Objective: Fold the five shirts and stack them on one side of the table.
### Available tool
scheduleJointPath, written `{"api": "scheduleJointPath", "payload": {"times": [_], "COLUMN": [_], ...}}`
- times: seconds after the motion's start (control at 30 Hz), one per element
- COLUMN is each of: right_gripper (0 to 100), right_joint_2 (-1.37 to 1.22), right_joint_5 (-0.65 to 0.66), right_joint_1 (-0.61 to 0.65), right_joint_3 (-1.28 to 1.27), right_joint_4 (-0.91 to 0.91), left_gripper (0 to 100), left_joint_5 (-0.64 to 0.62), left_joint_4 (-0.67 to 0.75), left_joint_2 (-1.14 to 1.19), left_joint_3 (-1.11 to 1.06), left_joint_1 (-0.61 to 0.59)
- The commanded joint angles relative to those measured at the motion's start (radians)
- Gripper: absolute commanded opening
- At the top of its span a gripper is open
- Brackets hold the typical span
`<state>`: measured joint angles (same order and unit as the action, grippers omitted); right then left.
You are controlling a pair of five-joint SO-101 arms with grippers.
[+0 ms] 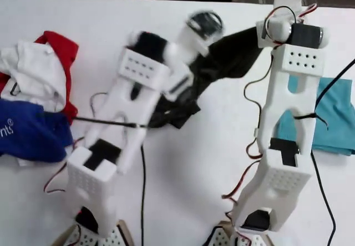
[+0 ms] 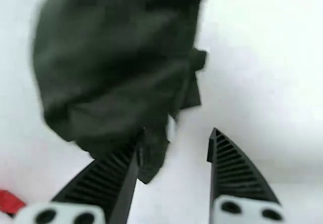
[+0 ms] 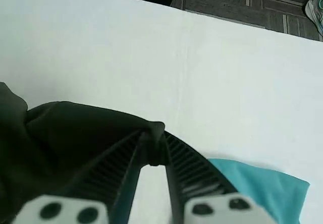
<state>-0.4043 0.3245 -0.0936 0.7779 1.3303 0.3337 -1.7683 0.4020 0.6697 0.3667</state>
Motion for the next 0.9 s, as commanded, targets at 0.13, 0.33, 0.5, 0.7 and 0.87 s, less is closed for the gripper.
{"api": "scheduleJointPath", "payload": {"times": [0.13, 0.33, 0.5, 0.7, 0.87], "right_gripper": [2.0, 2.0, 2.0, 2.0, 2.0], "right_joint_2": [0.077, 0.079, 0.079, 0.081, 0.079], "right_joint_5": [-0.015, -0.011, -0.014, -0.015, -0.015], "right_joint_1": [-0.036, -0.093, -0.148, -0.140, -0.119], "right_joint_3": [0.032, 0.041, 0.041, 0.041, 0.041], "right_joint_4": [-0.036, -0.045, -0.077, -0.077, -0.074], "left_gripper": [15, 16, 15, 16, 15], "left_joint_5": [0.046, 0.046, 0.089, 0.092, 0.092], "left_joint_4": [0.086, 0.201, 0.348, 0.523, 0.542], "left_joint_2": [0.040, 0.044, 0.044, 0.044, 0.043], "left_joint_3": [-0.263, -0.387, -0.521, -0.631, -0.631], "left_joint_1": [0.009, -0.021, -0.120, -0.218, -0.236]}}
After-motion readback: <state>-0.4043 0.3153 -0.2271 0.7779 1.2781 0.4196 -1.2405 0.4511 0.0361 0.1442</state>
